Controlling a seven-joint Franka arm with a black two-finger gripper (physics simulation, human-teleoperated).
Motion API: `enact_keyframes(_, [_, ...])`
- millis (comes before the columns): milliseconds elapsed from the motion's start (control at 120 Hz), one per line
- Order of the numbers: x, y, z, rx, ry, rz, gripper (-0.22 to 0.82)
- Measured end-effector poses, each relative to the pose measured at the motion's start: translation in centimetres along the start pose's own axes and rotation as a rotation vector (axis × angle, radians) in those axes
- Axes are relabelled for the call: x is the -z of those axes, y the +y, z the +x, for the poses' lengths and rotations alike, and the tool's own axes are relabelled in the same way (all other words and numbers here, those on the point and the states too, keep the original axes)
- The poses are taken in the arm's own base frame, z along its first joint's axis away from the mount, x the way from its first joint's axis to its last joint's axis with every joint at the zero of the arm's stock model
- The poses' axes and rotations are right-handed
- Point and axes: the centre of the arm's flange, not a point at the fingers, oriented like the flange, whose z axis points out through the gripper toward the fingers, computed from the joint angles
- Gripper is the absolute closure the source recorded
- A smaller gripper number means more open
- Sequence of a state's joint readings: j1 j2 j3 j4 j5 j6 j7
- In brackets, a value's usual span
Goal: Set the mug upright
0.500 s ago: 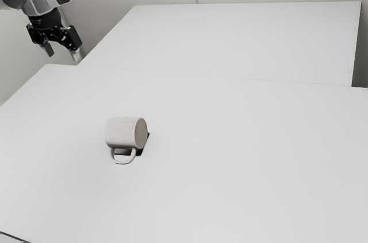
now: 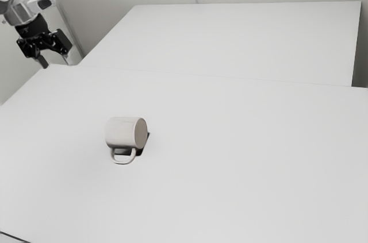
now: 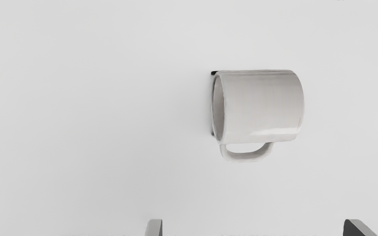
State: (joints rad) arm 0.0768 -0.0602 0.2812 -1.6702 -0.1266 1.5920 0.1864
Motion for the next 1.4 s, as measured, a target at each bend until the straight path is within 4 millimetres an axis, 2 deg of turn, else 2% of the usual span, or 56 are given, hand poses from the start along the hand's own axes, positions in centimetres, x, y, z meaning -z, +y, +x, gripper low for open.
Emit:
enact_keyframes(125, [-5.0, -4.5, -1.0, 0.131, -0.067, -0.174, 0.00])
enact_keyframes(333, [-12.6, -8.9, -1.0, 0.291, -0.158, -0.363, 0.00])
enact_keyframes(392, [-14.7, -8.9, -0.4, 0.311, -0.183, -0.404, 0.00])
enact_keyframes(508, [-18.6, -6.5, 1.5, 0.311, -0.230, -0.471, 0.00])
enact_keyframes(650, [-22.5, -8.2, 2.2, 0.388, -0.255, -0.551, 0.00])
enact_keyframes(783, [-25.0, -9.4, 2.7, 0.435, -0.259, -0.615, 0.00])
enact_keyframes(908, [-27.1, -9.7, 3.3, 0.465, -0.255, -0.682, 0.00])
enact_keyframes(1108, [-28.7, -10.4, 3.9, 0.498, -0.221, -0.741, 0.00])
enact_keyframes(1400, [-31.3, -9.8, 4.6, 0.536, -0.198, -0.831, 0.00])
